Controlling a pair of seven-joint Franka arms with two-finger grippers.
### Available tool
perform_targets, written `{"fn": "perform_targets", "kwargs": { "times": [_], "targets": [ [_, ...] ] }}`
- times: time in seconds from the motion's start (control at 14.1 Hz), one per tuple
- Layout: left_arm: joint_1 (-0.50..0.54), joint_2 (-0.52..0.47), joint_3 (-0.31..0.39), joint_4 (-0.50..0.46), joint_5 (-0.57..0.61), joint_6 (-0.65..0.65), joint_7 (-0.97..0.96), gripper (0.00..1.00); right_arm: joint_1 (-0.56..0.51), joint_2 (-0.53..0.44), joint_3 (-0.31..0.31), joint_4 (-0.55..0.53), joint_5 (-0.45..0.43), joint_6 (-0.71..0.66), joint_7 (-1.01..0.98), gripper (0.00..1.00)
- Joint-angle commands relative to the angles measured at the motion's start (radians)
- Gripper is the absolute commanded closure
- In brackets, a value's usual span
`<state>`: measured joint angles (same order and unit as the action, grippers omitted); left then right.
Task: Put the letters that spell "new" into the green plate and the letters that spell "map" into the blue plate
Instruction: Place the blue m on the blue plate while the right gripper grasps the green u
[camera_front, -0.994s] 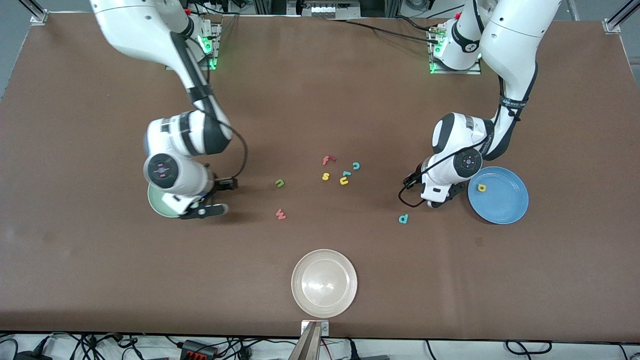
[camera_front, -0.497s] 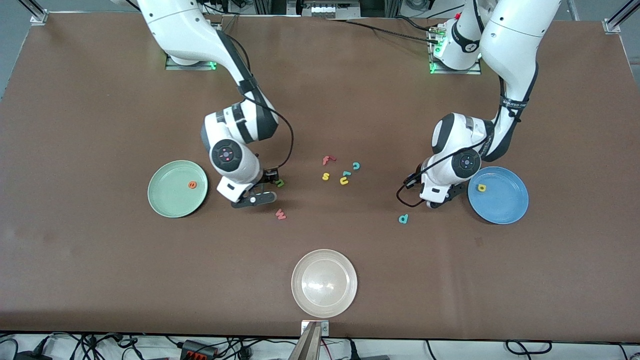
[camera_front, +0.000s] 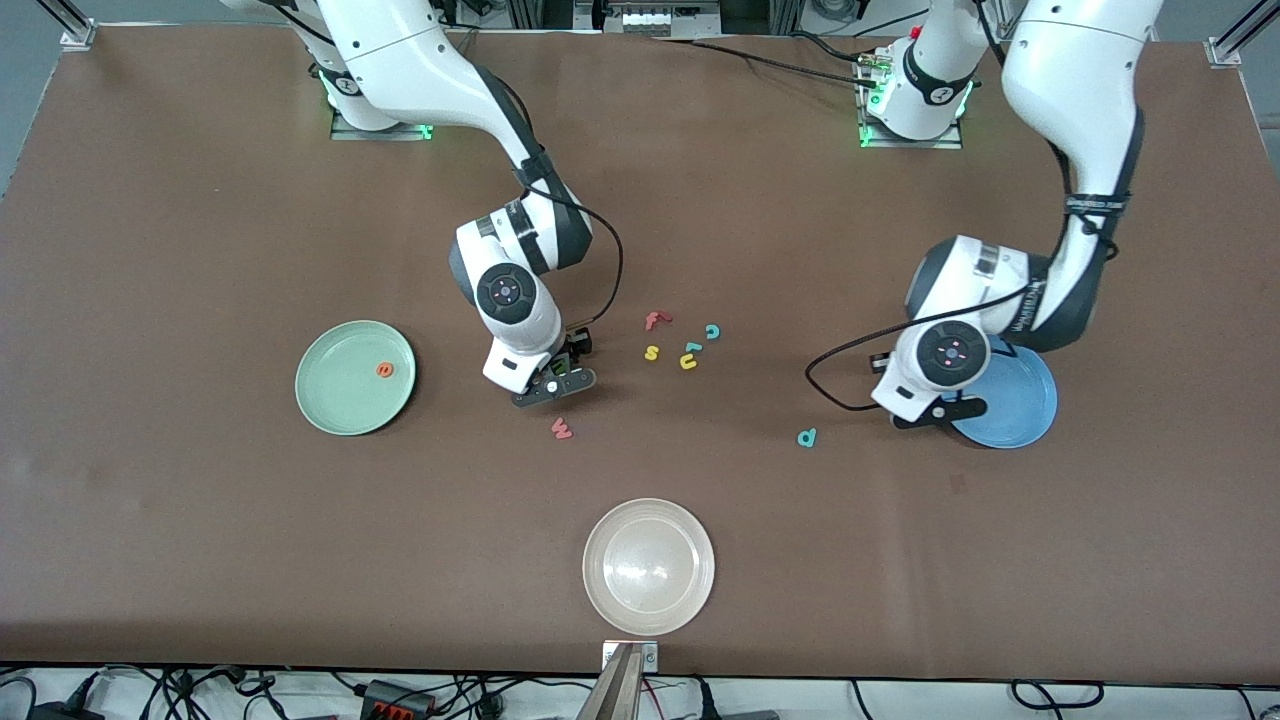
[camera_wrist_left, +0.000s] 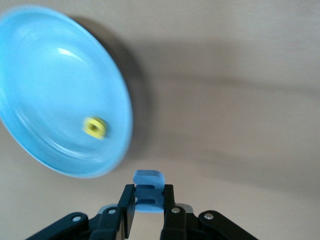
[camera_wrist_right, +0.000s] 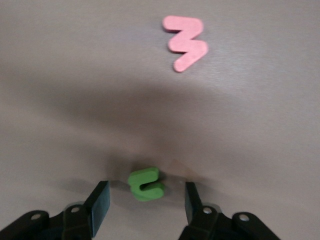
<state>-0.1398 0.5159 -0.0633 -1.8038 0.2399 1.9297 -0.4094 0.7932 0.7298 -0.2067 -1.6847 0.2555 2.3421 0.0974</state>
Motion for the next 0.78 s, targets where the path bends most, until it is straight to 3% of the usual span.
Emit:
{"fn": "perform_targets", "kwargs": {
  "times": [0.0, 0.21, 0.43, 0.5, 0.57, 0.64, 0.71],
  "targets": [
    [0.115, -0.005, -0.004, 0.001, 0.026, 0.006, 0.272, 0.92, 0.017, 0.020, 0.000, 0.016, 0.013, 0.026, -0.038, 0.34],
    [0.224, 0.010, -0.006, -0.019, 0.030, 0.081, 0.504, 0.92, 0.017, 0.034, 0.000, 0.016, -0.011, 0.055, -0.039, 0.38],
    [0.299, 0.061, -0.007, -0.026, 0.030, 0.136, 0.560, 0.90, 0.017, 0.040, 0.000, 0.016, -0.015, 0.071, -0.039, 0.38],
    [0.301, 0.062, -0.006, -0.038, 0.030, 0.159, 0.564, 0.78, 0.017, 0.040, -0.002, 0.016, -0.015, 0.071, -0.039, 0.38],
    [0.301, 0.061, -0.007, -0.038, 0.029, 0.160, 0.563, 0.56, 0.017, 0.040, -0.002, 0.016, -0.016, 0.071, -0.039, 0.38],
    [0.299, 0.059, -0.013, -0.034, 0.029, 0.155, 0.563, 0.01, 0.017, 0.040, -0.003, 0.016, -0.018, 0.071, -0.039, 0.40],
    [0.301, 0.055, -0.016, -0.028, 0.027, 0.152, 0.563, 0.00, 0.017, 0.039, -0.003, 0.016, -0.018, 0.071, -0.039, 0.42]
  ]
}}
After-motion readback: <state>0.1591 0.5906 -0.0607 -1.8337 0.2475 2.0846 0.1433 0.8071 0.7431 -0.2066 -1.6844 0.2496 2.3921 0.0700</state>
